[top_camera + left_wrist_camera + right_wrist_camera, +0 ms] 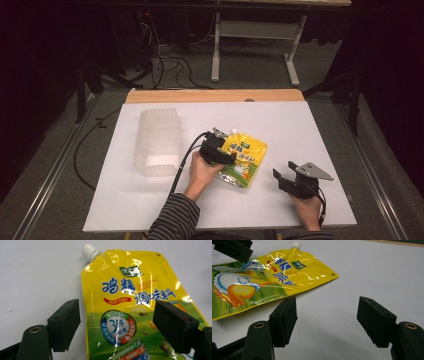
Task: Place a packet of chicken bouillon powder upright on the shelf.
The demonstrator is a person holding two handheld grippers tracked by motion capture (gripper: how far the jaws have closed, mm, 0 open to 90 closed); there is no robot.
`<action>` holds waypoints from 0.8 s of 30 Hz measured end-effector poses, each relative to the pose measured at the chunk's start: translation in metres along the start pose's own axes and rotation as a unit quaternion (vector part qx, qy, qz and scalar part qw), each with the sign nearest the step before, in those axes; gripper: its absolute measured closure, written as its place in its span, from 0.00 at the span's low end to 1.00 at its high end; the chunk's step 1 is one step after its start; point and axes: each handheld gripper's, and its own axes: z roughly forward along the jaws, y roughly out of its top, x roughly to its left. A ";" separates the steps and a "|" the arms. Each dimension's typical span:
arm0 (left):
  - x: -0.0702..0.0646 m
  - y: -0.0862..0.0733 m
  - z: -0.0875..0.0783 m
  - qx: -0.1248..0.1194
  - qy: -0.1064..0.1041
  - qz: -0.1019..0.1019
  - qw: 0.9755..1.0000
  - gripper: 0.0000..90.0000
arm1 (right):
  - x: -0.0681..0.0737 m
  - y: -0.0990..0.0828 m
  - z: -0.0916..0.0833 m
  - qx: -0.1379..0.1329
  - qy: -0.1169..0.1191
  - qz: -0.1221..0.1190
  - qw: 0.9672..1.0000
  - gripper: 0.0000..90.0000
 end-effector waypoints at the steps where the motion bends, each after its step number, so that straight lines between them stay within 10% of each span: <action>1: 0.000 0.000 0.000 0.000 0.000 0.000 1.000 0.25 | 0.000 0.000 0.000 0.000 0.000 0.000 1.000 0.37; 15: 0.013 0.004 0.028 0.033 0.016 -0.014 0.999 0.28 | 0.000 0.000 0.000 0.002 0.001 -0.004 1.000 0.36; 24: 0.004 0.003 0.026 0.032 0.007 0.007 0.999 0.56 | 0.002 0.001 0.002 0.011 -0.001 -0.008 1.000 0.36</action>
